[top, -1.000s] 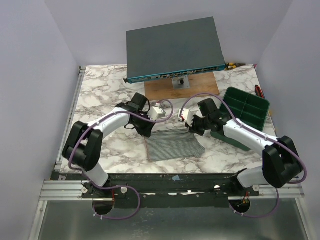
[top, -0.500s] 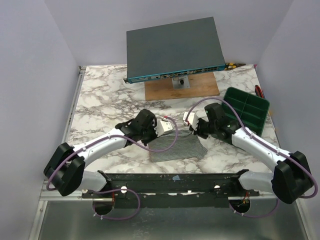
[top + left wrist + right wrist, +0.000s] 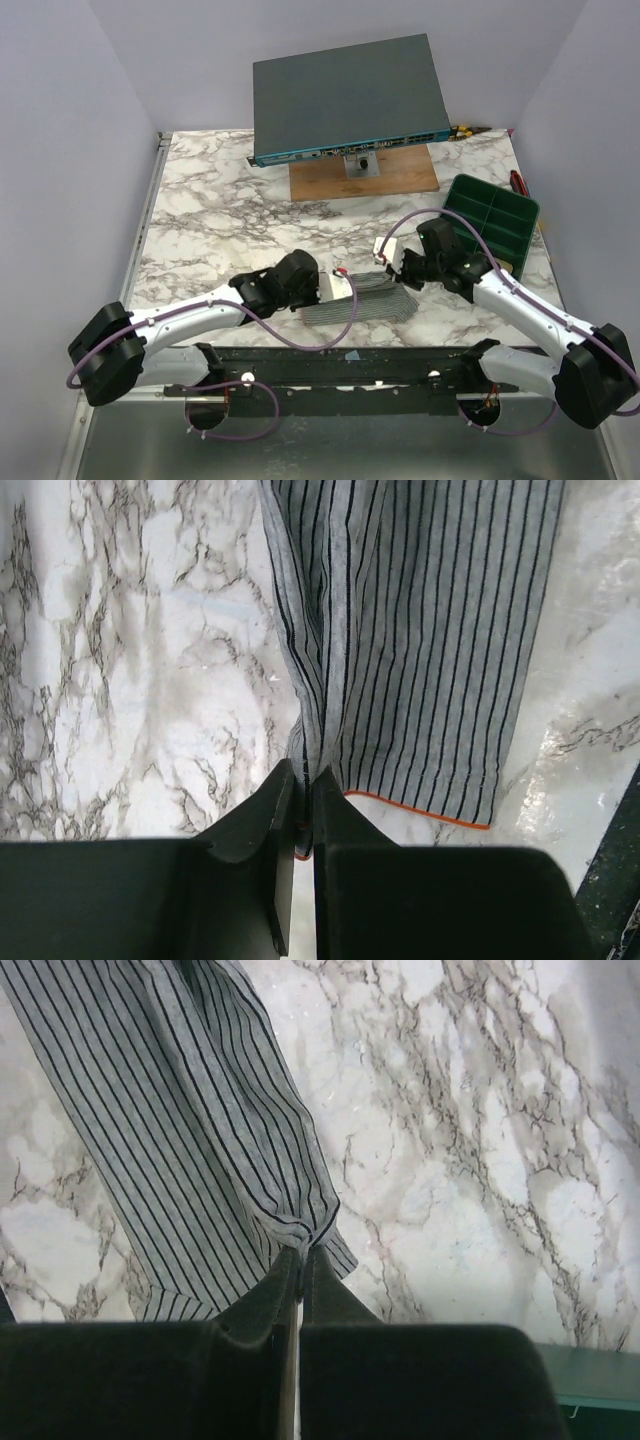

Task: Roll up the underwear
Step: Fold the underwear at the center of the board.

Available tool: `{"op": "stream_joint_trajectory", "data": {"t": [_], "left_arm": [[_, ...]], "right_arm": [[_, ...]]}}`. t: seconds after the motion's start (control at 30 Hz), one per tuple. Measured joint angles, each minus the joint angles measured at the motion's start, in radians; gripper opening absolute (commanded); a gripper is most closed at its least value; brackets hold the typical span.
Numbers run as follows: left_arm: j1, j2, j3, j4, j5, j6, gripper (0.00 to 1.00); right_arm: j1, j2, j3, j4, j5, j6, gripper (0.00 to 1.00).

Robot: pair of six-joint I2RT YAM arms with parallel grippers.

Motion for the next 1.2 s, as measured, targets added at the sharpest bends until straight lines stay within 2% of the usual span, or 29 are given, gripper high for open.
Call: {"op": "stream_joint_trajectory", "data": {"t": [0.43, 1.0, 1.2], "left_arm": [[-0.200, -0.003, -0.042, 0.011, -0.106, 0.051, 0.00], [-0.312, -0.002, -0.122, 0.073, -0.183, 0.076, 0.01], [-0.347, 0.018, -0.124, 0.081, -0.201, 0.079, 0.07]], "right_arm": [[0.000, -0.018, -0.014, -0.134, -0.062, -0.014, 0.04], [0.000, -0.105, -0.092, -0.247, -0.076, -0.140, 0.10], [0.000, -0.098, -0.092, -0.272, -0.076, -0.160, 0.20]]}}
